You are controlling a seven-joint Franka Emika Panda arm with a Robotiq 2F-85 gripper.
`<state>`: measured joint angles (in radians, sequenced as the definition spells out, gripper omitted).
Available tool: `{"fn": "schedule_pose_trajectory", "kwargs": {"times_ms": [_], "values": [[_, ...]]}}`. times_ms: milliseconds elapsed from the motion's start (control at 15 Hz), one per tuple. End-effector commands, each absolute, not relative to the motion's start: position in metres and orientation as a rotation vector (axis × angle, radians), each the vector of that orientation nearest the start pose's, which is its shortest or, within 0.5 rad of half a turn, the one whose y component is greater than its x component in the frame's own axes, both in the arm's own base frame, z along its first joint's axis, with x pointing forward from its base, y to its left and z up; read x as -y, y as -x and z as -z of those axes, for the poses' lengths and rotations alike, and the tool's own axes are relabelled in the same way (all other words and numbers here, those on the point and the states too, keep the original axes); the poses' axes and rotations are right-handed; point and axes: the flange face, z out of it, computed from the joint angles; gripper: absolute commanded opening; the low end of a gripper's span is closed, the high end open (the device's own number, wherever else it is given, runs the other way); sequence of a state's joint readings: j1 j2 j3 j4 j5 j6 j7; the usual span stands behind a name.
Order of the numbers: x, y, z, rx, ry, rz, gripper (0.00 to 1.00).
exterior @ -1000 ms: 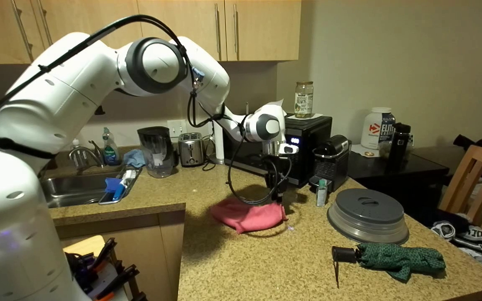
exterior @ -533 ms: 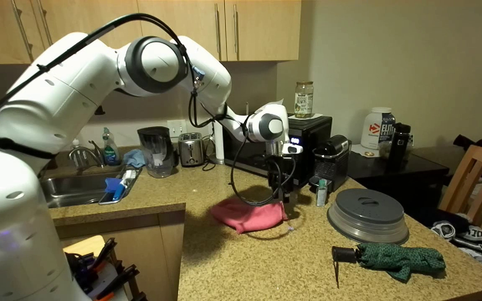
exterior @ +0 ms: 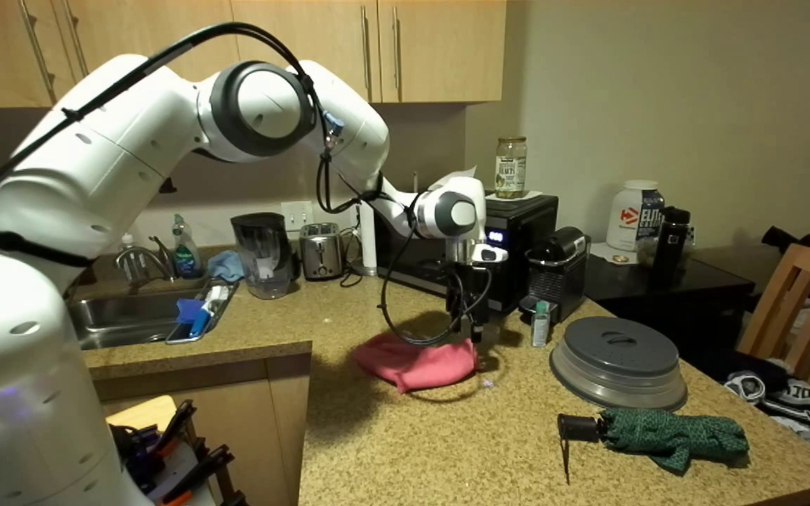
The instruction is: Spread the cloth on the table
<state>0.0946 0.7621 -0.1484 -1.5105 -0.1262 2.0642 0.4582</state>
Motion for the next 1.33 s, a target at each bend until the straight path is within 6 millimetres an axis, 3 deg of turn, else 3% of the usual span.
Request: {"fn": "schedule_pose_trajectory", "kwargs": {"times_ms": [0,800,1267], "values": [[0.023,-0.682,-0.207,-0.787,3.256,-0.328,1.0],[0.013,-0.668,-0.2,-0.985,3.147,-0.448,1.0],[0.003,-0.66,-0.196,-1.005,3.101,-0.488,1.0]]}}
